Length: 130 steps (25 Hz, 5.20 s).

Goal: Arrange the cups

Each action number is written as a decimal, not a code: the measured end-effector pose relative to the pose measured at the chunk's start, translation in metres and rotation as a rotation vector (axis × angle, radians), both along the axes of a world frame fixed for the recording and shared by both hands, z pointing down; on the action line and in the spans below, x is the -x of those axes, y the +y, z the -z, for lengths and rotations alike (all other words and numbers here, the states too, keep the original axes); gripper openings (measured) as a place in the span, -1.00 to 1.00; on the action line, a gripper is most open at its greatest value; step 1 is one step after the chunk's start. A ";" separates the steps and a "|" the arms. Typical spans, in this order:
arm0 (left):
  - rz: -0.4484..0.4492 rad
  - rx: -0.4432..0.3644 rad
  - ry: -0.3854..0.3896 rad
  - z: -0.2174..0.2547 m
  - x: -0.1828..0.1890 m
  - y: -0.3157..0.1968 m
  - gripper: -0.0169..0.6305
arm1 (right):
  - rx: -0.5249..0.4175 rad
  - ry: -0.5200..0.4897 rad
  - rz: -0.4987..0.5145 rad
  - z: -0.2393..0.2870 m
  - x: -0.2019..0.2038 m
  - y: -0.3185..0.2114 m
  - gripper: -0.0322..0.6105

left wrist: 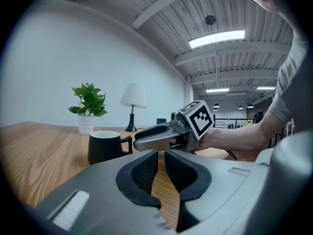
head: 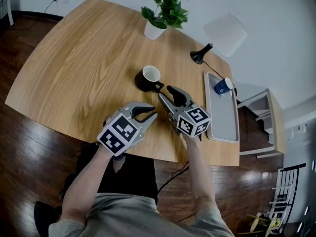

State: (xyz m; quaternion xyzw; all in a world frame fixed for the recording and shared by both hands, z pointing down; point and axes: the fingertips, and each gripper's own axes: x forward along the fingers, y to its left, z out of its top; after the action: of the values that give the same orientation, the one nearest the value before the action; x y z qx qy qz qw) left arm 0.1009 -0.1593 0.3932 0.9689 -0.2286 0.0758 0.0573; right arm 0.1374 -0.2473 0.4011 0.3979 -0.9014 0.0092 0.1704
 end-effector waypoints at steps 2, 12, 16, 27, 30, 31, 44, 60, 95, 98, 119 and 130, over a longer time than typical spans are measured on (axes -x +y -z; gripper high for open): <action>0.000 0.000 0.001 0.000 0.000 0.000 -0.79 | -0.001 0.040 0.013 -0.003 0.005 -0.008 -0.26; -0.002 0.000 0.000 0.000 0.003 0.001 -0.79 | 0.007 0.108 0.127 -0.009 0.025 -0.026 -0.54; 0.001 -0.002 0.000 0.000 0.004 0.000 -0.79 | 0.036 0.082 0.141 -0.009 0.028 -0.025 -0.64; 0.002 -0.001 -0.007 -0.004 0.013 -0.004 -0.79 | 0.093 -0.221 0.005 0.026 -0.030 -0.001 -0.64; 0.002 0.000 -0.006 -0.003 0.008 -0.004 -0.79 | 0.057 -0.253 -0.074 0.048 -0.085 0.015 -0.64; 0.001 0.000 -0.006 -0.002 0.007 -0.004 -0.79 | 0.036 -0.259 -0.111 0.058 -0.108 0.020 -0.64; 0.001 0.002 -0.007 -0.003 0.005 -0.003 -0.79 | 0.027 -0.052 -0.493 0.051 -0.357 0.044 -0.64; 0.007 0.006 -0.009 -0.002 -0.003 -0.005 -0.79 | 0.103 0.102 -0.577 0.028 -0.414 0.056 -0.34; -0.054 0.007 -0.013 -0.005 -0.001 0.004 -0.78 | -0.013 -0.202 -0.119 0.015 -0.020 0.106 -0.51; -0.057 0.015 -0.025 -0.008 -0.001 0.004 -0.78 | -0.012 -0.202 -0.118 0.014 -0.019 0.106 -0.51; -0.076 0.007 -0.013 -0.006 0.000 0.006 -0.78 | -0.009 -0.204 -0.115 0.011 -0.018 0.105 -0.51; -0.077 -0.002 -0.008 -0.005 0.000 0.006 -0.78 | -0.006 -0.209 -0.117 0.010 -0.018 0.104 -0.51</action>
State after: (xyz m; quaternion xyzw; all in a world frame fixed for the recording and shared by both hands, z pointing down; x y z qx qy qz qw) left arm 0.1006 -0.1537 0.3978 0.9767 -0.1916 0.0814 0.0525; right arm 0.1554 -0.1431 0.3911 0.4471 -0.8896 0.0578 0.0732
